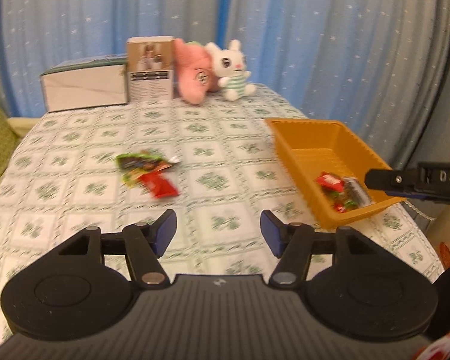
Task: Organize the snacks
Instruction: 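Move the open right tool back to the snacks and grasp the red square candy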
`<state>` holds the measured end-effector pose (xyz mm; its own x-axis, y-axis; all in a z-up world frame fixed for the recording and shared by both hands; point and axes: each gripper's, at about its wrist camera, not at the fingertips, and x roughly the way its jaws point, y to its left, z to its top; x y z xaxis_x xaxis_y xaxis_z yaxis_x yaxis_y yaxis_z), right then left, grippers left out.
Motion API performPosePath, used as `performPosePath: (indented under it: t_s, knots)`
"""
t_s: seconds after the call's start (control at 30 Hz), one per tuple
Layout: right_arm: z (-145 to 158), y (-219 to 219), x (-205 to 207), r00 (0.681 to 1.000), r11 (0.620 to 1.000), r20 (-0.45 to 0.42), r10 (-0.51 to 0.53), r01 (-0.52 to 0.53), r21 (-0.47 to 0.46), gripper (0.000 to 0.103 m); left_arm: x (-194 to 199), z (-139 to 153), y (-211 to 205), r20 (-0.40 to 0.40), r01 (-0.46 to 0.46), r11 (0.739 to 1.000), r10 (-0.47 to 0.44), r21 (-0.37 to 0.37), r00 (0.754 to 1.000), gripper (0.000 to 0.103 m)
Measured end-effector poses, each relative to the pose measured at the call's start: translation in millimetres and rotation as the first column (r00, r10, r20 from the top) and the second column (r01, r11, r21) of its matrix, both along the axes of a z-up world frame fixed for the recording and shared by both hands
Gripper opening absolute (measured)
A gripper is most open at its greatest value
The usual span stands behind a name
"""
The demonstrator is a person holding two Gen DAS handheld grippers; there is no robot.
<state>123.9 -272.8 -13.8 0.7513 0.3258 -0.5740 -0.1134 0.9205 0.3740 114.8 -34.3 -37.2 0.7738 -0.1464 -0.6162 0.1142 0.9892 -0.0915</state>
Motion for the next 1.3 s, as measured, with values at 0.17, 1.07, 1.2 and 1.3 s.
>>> performPosePath:
  t_s: [0.17, 1.07, 1.2, 1.3]
  knots:
    - [-6, 20, -7, 0.999, 0.999, -0.015, 0.033, -0.033, -0.008, 0.047, -9, 0, 29, -0.004, -0.055, 0.998, 0.055, -0.004, 0.998, 0.064]
    - [-38, 122, 60, 0.972, 0.968, -0.041, 0.230, -0.233, -0.091, 0.050, 65, -7, 126, -0.011, -0.082, 0.992, 0.083, 0.094, 0.996, 0.078]
    - [-50, 139, 84, 0.961, 0.956, -0.047, 0.271, -0.274, -0.103, 0.050, 85, -17, 138, -0.023, -0.070, 0.991, 0.073, 0.113, 0.997, 0.078]
    - [-60, 151, 102, 0.952, 0.945, -0.048, 0.303, -0.306, -0.115, 0.050, 100, -28, 145, -0.037, -0.055, 0.991, 0.060, 0.126, 0.997, 0.078]
